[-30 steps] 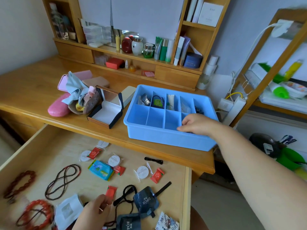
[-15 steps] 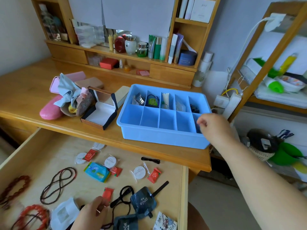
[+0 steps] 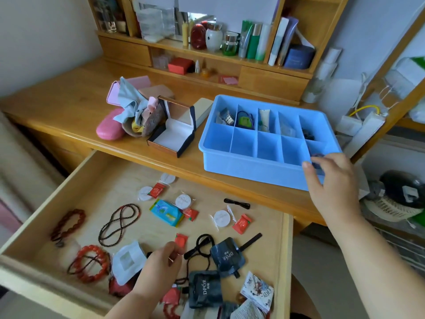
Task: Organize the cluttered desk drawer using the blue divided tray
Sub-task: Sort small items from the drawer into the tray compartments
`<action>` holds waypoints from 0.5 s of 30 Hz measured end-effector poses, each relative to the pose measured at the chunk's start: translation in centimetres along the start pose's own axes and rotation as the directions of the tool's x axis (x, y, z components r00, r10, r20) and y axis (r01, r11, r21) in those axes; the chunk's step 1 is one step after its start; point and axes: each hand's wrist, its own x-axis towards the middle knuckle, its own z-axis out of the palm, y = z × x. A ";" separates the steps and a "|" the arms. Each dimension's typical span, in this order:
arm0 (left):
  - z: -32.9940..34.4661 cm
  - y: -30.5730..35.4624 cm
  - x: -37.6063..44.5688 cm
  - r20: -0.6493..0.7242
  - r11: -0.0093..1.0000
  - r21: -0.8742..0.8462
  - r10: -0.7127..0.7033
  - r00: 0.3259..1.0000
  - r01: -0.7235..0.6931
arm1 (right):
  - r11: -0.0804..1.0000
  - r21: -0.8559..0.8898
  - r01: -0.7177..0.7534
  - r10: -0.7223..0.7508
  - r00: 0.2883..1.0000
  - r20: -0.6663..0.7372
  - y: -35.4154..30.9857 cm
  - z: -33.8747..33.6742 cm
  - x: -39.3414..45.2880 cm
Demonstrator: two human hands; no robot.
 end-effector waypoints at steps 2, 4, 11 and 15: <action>0.0 0.4 -0.1 -0.001 1.000 0.006 0.030 1.000 -0.030 | 0.997 0.062 -0.035 0.035 0.999 0.000 -0.2 0.0 0.4; 0.3 1.1 0.1 -0.005 0.997 0.021 0.076 0.997 -0.076 | 0.998 0.057 0.020 -0.019 1.000 -0.023 -0.5 0.0 0.2; 2.3 4.0 3.3 0.045 0.936 0.349 0.038 0.998 -0.052 | 0.904 0.206 0.374 -0.381 0.924 -0.003 -4.6 1.2 -6.4; 2.7 4.2 3.8 0.102 0.887 0.458 0.017 0.995 -0.062 | 0.915 0.313 0.257 -0.335 0.914 0.228 -5.3 2.6 -11.2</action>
